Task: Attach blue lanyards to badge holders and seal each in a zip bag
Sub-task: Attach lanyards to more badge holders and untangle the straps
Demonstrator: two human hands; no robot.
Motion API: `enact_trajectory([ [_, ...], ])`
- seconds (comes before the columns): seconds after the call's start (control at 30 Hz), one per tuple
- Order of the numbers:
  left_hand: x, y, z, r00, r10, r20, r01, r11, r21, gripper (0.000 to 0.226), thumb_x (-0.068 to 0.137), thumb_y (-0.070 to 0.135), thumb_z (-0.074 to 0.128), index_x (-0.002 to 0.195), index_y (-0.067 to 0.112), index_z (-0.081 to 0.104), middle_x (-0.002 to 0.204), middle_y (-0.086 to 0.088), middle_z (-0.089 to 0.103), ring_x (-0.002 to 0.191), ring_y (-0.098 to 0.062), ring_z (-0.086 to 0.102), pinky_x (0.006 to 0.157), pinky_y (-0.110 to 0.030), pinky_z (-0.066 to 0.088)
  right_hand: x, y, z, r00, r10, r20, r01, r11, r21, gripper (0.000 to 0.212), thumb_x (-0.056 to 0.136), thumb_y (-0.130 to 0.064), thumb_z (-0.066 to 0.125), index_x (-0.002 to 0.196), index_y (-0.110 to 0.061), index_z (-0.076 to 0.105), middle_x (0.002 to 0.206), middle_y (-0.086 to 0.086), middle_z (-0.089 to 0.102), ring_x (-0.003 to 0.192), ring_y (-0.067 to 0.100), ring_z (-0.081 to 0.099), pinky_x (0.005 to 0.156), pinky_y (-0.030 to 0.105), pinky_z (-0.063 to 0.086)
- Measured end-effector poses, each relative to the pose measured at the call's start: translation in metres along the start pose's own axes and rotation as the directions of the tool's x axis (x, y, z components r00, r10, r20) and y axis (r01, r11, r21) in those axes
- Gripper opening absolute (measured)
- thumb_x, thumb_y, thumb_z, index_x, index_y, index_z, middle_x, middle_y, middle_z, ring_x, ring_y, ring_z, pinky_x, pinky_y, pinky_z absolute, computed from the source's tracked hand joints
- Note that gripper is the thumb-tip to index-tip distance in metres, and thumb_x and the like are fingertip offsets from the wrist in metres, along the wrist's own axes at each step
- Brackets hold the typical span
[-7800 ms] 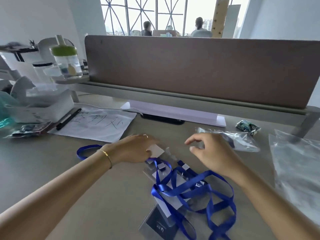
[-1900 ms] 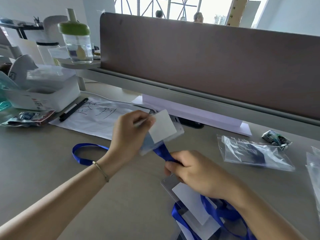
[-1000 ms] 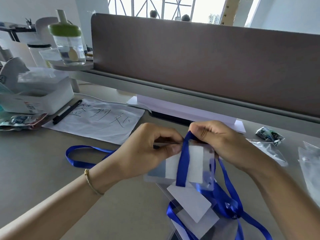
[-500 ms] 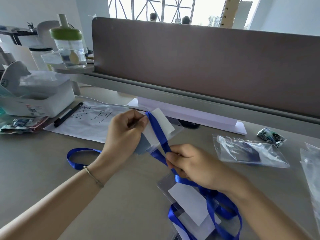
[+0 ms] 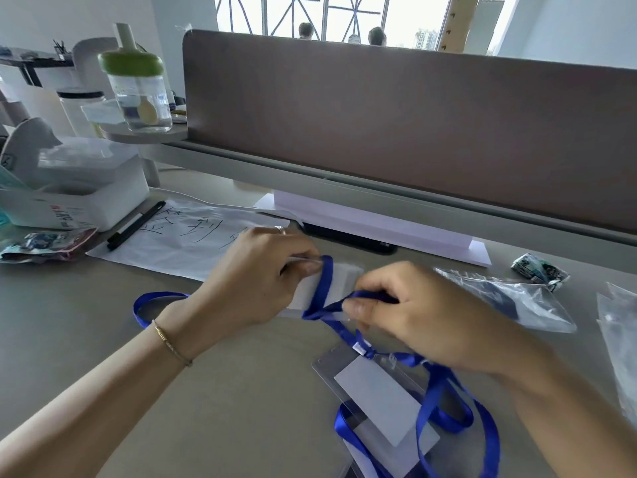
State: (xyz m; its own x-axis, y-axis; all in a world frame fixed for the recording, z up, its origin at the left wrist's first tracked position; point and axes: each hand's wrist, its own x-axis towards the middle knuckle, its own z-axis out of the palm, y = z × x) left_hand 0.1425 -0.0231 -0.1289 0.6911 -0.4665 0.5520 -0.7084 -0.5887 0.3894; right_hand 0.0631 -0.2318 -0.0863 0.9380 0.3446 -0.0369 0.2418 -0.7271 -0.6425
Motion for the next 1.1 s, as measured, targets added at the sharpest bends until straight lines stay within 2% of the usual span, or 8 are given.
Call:
enact_trajectory([
  [0.3, -0.003, 0.035, -0.011, 0.922, 0.06, 0.382, 0.042, 0.966, -0.254, 0.011, 0.092, 0.012, 0.067, 0.086, 0.019, 0.072, 0.082, 0.009, 0.068, 0.081, -0.01, 0.065, 0.074, -0.026, 0.053, 0.006, 0.015, -0.011, 0.996, -0.038, -0.084, 0.05, 0.988, 0.144, 0.037, 0.095, -0.043, 0.059, 0.068, -0.018, 0.064, 0.047, -0.003, 0.039, 0.044, 0.011, 0.032, 0.045, 0.023, 0.027],
  [0.57, -0.003, 0.038, -0.008, 0.918, 0.041, 0.395, 0.213, 0.789, -0.576, 0.028, 0.101, 0.012, 0.051, 0.078, 0.021, 0.064, 0.07, 0.006, 0.055, 0.068, -0.011, 0.049, 0.067, -0.022, 0.038, 0.011, 0.02, -0.005, 1.0, 0.031, 0.004, -0.027, 0.773, 0.634, 0.034, 0.088, -0.038, 0.06, 0.065, -0.014, 0.053, 0.052, -0.001, 0.036, 0.041, 0.008, 0.03, 0.039, 0.017, 0.027],
  [0.67, -0.004, 0.037, -0.002, 0.921, 0.038, 0.388, 0.247, 0.713, -0.656, 0.029, 0.095, 0.032, 0.061, 0.075, 0.011, 0.065, 0.068, -0.01, 0.055, 0.064, -0.026, 0.049, 0.06, -0.033, 0.038, 0.011, 0.019, -0.005, 0.999, 0.021, 0.047, -0.048, 0.679, 0.732, 0.033, 0.088, -0.034, 0.06, 0.064, -0.013, 0.051, 0.048, -0.003, 0.035, 0.039, 0.009, 0.027, 0.039, 0.019, 0.022],
  [0.73, -0.005, 0.038, 0.003, 0.934, 0.016, 0.358, 0.25, 0.685, -0.684, 0.024, 0.082, 0.037, 0.072, 0.078, 0.013, 0.07, 0.071, -0.005, 0.063, 0.066, -0.02, 0.057, 0.061, -0.03, 0.044, 0.013, 0.021, -0.004, 0.999, 0.045, 0.027, -0.051, 0.708, 0.704, 0.033, 0.089, -0.035, 0.063, 0.064, -0.015, 0.055, 0.05, 0.002, 0.04, 0.042, 0.014, 0.031, 0.042, 0.023, 0.024],
  [0.87, -0.005, 0.035, 0.01, 0.959, -0.145, 0.244, 0.283, 0.527, -0.801, 0.02, 0.076, 0.026, 0.078, 0.072, 0.01, 0.068, 0.07, -0.002, 0.06, 0.069, -0.015, 0.054, 0.064, -0.024, 0.04, 0.019, 0.025, 0.003, 0.993, 0.118, 0.028, -0.103, 0.702, 0.704, 0.021, 0.082, -0.026, 0.063, 0.062, -0.02, 0.068, 0.058, 0.007, 0.049, 0.048, 0.018, 0.042, 0.05, 0.026, 0.035],
  [0.93, -0.003, 0.031, 0.011, 0.949, -0.249, 0.193, 0.287, 0.434, -0.854, 0.025, 0.076, 0.02, 0.079, 0.074, 0.0, 0.065, 0.079, -0.011, 0.061, 0.076, -0.022, 0.055, 0.071, -0.032, 0.04, 0.018, 0.025, 0.004, 0.998, 0.055, 0.042, -0.068, 0.677, 0.733, 0.016, 0.08, -0.02, 0.054, 0.067, -0.014, 0.064, 0.055, 0.006, 0.047, 0.043, 0.014, 0.038, 0.044, 0.023, 0.034],
  [1.0, -0.001, 0.03, 0.01, 0.92, -0.339, 0.2, 0.303, 0.288, -0.909, 0.018, 0.076, 0.014, 0.078, 0.073, 0.001, 0.067, 0.087, -0.017, 0.065, 0.082, -0.029, 0.059, 0.078, -0.041, 0.044, 0.017, 0.024, 0.006, 0.998, 0.035, 0.053, -0.062, 0.685, 0.726, 0.02, 0.082, -0.017, 0.052, 0.063, -0.018, 0.059, 0.052, 0.005, 0.039, 0.041, 0.014, 0.029, 0.044, 0.026, 0.03],
  [1.1, 0.001, 0.031, 0.009, 0.869, -0.422, 0.258, 0.344, 0.141, -0.928, 0.014, 0.075, 0.016, 0.073, 0.067, 0.008, 0.066, 0.076, -0.016, 0.06, 0.07, -0.027, 0.055, 0.069, -0.035, 0.045, 0.016, 0.023, 0.008, 0.995, 0.049, 0.089, -0.098, 0.704, 0.704, 0.026, 0.097, -0.017, 0.053, 0.071, -0.013, 0.056, 0.052, 0.006, 0.039, 0.04, 0.017, 0.027, 0.049, 0.03, 0.029],
])
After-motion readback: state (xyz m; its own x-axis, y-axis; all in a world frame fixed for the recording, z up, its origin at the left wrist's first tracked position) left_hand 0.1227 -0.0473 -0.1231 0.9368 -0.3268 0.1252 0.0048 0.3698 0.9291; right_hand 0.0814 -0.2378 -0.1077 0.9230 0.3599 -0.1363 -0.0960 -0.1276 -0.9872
